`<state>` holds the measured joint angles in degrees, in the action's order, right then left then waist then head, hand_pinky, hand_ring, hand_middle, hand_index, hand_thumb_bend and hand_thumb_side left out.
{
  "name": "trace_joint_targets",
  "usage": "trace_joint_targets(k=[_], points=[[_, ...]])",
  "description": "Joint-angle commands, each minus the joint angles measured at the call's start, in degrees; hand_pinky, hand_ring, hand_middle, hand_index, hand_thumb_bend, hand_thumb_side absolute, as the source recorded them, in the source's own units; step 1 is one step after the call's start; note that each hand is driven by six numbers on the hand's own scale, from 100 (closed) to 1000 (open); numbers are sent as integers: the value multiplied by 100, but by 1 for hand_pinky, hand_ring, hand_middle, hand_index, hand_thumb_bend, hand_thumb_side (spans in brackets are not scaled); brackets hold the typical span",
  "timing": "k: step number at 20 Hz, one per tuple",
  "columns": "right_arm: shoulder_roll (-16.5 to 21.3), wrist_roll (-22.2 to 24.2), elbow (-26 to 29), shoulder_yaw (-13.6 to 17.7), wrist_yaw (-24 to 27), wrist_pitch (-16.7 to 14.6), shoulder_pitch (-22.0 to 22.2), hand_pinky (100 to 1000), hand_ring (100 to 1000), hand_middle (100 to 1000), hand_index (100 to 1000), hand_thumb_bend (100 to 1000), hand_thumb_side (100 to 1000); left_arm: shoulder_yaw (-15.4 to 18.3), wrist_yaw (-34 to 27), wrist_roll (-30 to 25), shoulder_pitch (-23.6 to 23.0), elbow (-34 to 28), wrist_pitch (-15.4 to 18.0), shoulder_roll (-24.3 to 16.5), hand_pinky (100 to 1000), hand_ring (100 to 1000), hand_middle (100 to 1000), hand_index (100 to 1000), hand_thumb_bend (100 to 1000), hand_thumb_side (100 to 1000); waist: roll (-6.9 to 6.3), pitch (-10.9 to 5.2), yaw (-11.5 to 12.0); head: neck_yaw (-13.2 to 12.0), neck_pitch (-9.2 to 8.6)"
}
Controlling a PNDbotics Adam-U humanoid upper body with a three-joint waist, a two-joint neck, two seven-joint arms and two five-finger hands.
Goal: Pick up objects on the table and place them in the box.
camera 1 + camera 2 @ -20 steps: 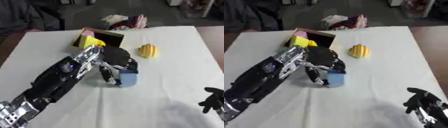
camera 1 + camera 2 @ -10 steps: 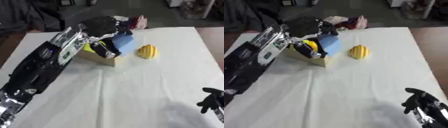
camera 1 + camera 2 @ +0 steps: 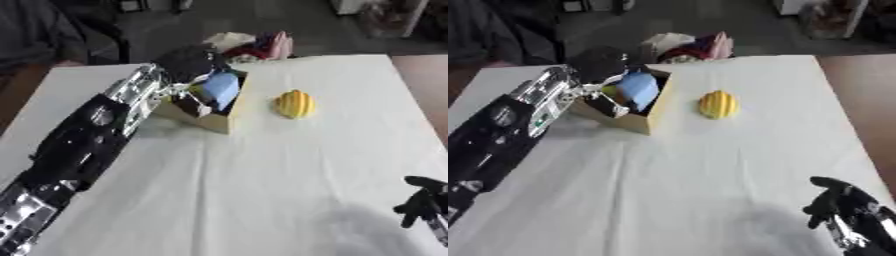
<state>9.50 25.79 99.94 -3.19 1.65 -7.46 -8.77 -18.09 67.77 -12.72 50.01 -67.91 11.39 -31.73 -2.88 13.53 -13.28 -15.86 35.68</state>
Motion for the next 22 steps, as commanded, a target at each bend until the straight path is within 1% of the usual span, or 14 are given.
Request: trace_joint_targets(k=[1,2,3,5,8,9,10,12,14,16,20,22], points=[[36,-1,84,28,-1,1,-43,687,457,501,828,100,442,85,177,-56,79,107,-25,-82,846,816,844,898,251,405,25,-104,4,20,-59],[37,-1,84,29,-1,1,-43,687,457,501,828,100,443,85,189,-147,78,115,8,-85,856,830,861,911,288,422,25,-104,5,21,-60],[38,-2,83,30,-2,1,-42,687,457,501,828,100,443,88,186,-232,84,93,39,-94,877,857,893,936,370,452,25,-105,7,24,-59],[41,-3,81,31,-3,2,-38,687,457,501,828,100,447,94,124,-372,101,-26,104,-125,892,876,918,951,417,454,22,-106,13,25,-54],[43,0,77,29,3,10,-35,687,457,501,828,100,449,98,-114,-427,140,-323,136,-184,909,900,947,963,431,426,16,-110,13,31,-53],[43,2,77,28,4,11,-35,687,457,501,828,100,450,88,-198,-438,154,-431,133,-204,912,905,956,966,418,460,13,-112,10,30,-53],[42,5,78,26,6,11,-36,687,457,501,828,100,448,72,-271,-455,173,-538,133,-221,914,908,960,968,446,423,10,-114,6,29,-55],[38,10,78,24,7,14,-37,687,457,501,828,100,448,32,-345,-512,221,-731,140,-248,924,922,981,978,489,440,2,-120,-5,27,-56],[29,15,78,20,7,17,-41,687,457,501,828,100,450,-2,-350,-601,268,-864,161,-248,929,930,995,983,500,446,-7,-125,-20,26,-58],[19,22,77,15,8,22,-47,687,457,501,828,100,451,-20,-366,-685,314,-916,181,-222,926,926,990,980,477,435,-14,-128,-37,27,-64],[-16,55,71,-24,14,36,-73,687,457,501,828,100,457,-60,-628,-657,411,-801,263,-64,909,893,939,962,359,377,-18,-120,-106,-8,-78],[-55,89,82,-59,30,40,-121,687,458,501,828,100,458,-72,-775,-611,477,-638,301,38,904,883,926,956,308,355,-16,-81,-174,-37,-119]])
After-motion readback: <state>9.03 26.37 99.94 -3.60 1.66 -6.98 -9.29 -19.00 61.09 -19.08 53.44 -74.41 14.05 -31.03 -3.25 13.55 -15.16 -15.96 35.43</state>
